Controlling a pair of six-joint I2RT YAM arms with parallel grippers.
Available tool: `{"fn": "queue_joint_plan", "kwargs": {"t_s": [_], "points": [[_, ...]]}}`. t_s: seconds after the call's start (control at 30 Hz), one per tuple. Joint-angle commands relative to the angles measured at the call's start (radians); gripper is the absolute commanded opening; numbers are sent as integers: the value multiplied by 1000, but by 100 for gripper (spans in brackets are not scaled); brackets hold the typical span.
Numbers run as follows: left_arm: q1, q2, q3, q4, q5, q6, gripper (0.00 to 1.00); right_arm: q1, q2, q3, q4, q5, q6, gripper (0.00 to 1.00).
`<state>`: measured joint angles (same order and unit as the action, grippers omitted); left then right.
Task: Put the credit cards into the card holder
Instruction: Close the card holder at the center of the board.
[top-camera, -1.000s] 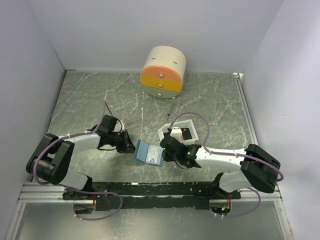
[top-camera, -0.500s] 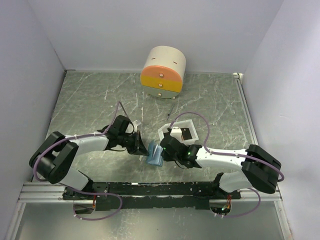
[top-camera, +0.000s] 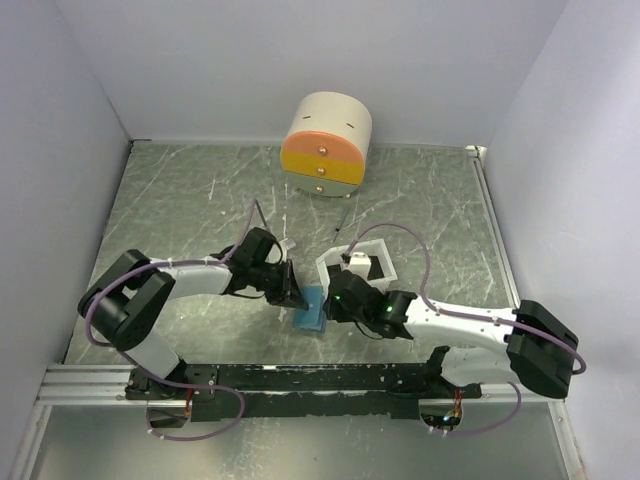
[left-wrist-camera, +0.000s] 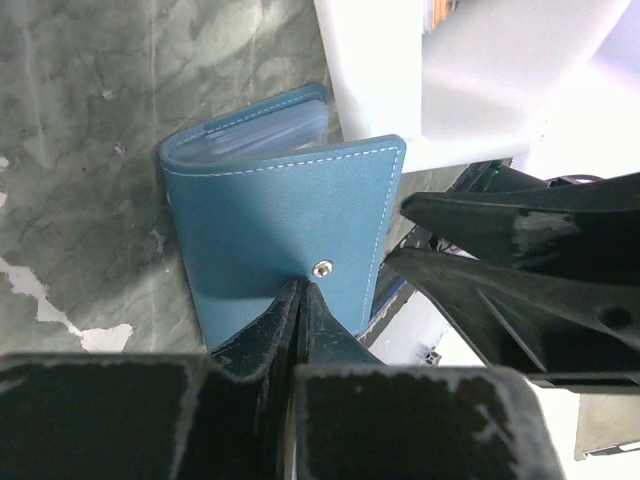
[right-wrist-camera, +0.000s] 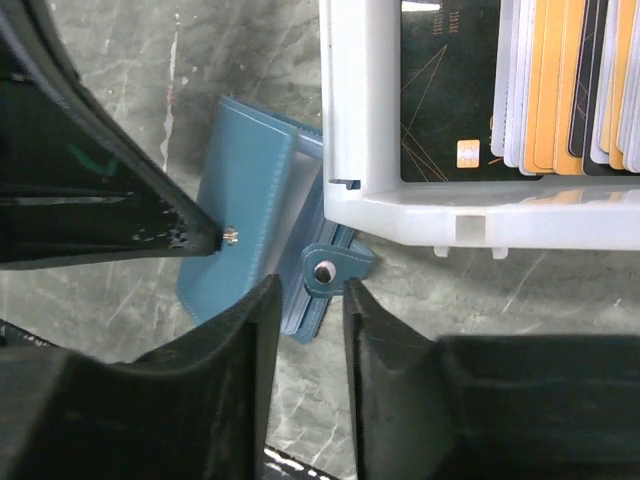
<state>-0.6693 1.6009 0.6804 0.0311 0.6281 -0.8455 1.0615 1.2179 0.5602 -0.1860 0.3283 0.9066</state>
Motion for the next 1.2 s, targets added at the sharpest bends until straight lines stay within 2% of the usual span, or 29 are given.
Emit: {"fn": "queue_joint_plan", "kwargs": {"t_s": [0.0, 0.13, 0.37, 0.7, 0.97, 1.17], "points": [[-23, 42, 27, 8, -31, 14, 9, 6, -66, -1, -38, 8, 26, 35], [-36, 70, 33, 3, -56, 19, 9, 4, -111, -32, -23, -10, 48, 40], [-52, 101, 61, -54, -98, 39, 9, 2, -106, -75, 19, 2, 56, 25], [-61, 106, 61, -52, -104, 30, 9, -2, -94, -62, 55, 46, 43, 16], [-65, 100, 93, -80, -108, 33, 8, -7, -69, -90, 113, 19, 76, 13], [-63, 44, 186, -204, -220, 38, 9, -8, -64, -103, 133, 6, 93, 14]]}}
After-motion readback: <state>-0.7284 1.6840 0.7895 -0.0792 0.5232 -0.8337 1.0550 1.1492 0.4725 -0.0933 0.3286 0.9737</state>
